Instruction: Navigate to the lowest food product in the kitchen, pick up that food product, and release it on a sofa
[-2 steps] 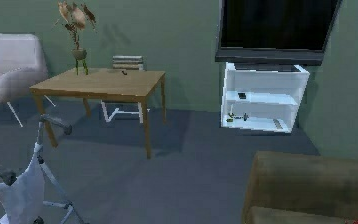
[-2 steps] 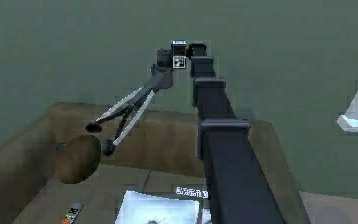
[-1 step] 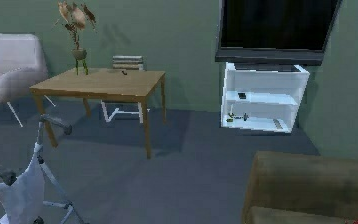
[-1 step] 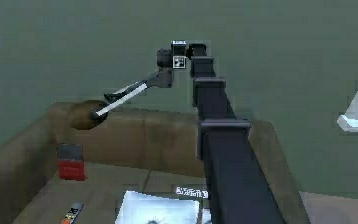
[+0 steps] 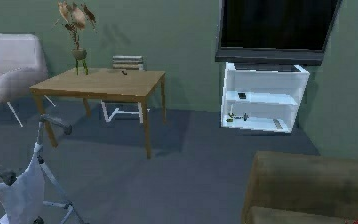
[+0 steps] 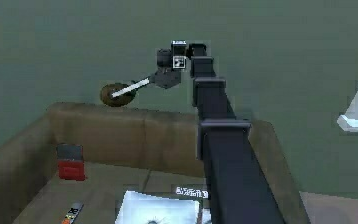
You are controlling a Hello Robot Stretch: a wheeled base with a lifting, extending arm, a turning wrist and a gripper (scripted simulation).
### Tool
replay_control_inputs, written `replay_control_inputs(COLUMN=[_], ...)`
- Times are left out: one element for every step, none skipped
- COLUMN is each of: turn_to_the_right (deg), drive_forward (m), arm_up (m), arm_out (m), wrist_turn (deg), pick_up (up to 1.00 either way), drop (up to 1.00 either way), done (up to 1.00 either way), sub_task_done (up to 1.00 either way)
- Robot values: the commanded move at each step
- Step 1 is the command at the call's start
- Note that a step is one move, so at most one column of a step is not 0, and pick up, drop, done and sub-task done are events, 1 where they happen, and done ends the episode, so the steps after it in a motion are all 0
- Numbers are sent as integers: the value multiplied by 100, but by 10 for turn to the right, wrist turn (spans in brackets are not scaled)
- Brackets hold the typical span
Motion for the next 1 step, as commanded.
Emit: replay_control_inputs(turn_to_the_right=[0], drive_forward=[0], arm_up=[-36], arm_out=[0], wrist_turn=[0], pick_up=[0], drop=[0], done=[0], sub_task_done=[0])
